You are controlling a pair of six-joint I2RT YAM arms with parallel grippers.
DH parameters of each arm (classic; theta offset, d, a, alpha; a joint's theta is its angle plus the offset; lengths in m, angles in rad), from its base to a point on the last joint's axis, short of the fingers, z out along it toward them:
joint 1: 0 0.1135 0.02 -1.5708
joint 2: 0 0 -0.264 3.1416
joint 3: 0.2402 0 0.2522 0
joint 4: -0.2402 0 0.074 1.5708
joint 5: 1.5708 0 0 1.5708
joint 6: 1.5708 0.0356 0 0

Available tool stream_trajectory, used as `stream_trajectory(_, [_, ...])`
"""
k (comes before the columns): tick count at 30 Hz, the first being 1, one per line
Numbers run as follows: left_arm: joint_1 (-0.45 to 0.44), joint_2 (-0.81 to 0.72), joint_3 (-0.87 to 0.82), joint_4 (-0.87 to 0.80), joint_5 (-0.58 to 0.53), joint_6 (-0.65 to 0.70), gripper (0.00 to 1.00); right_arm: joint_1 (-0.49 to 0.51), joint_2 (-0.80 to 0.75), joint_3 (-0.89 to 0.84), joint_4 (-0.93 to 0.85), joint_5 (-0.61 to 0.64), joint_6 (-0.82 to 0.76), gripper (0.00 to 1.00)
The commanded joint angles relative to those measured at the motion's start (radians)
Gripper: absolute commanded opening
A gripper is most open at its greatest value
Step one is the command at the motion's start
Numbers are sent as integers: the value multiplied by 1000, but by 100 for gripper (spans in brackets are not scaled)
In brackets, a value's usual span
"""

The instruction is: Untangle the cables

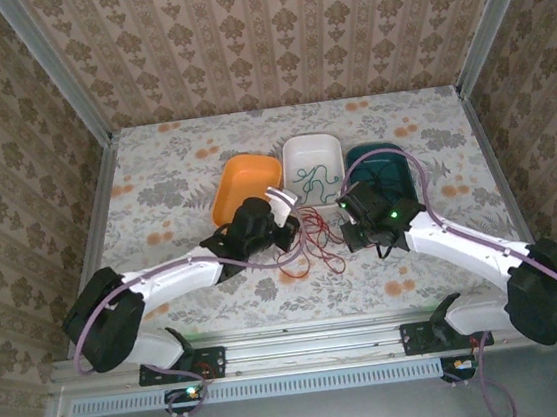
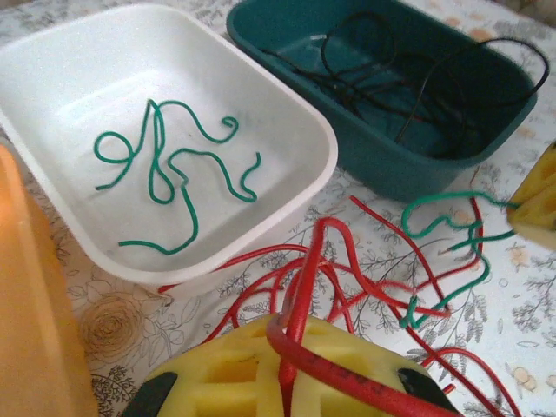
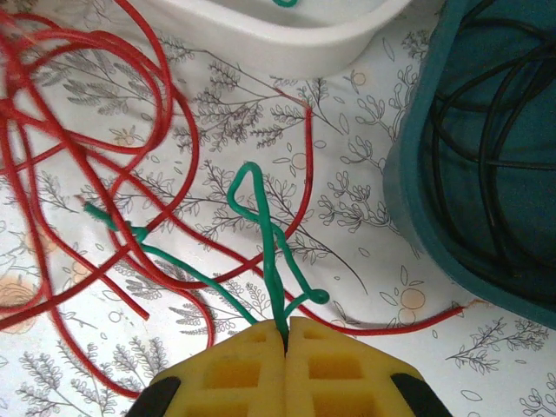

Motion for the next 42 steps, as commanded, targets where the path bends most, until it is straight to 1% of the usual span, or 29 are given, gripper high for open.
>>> stream_trajectory(1, [23, -53, -32, -23, 41, -41, 0, -6, 40, 10, -62, 42, -2, 0])
stream_trajectory(9, [26, -129, -74, -95, 50, -44, 0, -72, 63, 31, -97, 119, 76, 0])
stream_trajectory(13, [28, -167, -96, -125, 43, -47, 0, -78, 52, 33, -94, 168, 102, 0])
stream_trajectory(18, [28, -196, -108, -137, 73, -64, 0, -64, 53, 36, -77, 189, 104, 0])
stream_trajectory(22, [28, -184, -95, -139, 99, -69, 0, -13, 55, 32, -35, 169, 89, 0])
stream_trajectory(26, [28, -167, -76, -132, 117, -62, 0, 14, 69, 30, -13, 156, 102, 0])
stream_trajectory(32, [27, -162, -42, -128, 175, -45, 0, 21, 101, 36, -13, 178, 146, 0])
stream_trajectory(35, [28, -168, -47, -155, 154, -40, 0, 20, 75, 34, 1, 211, 166, 0])
stream_trajectory(37, [27, -171, -64, -164, 120, -43, 0, 20, 29, 25, 30, 223, 165, 0])
stream_trajectory(42, [27, -164, -116, -163, 27, -70, 0, 17, -87, 24, 131, 191, 135, 0])
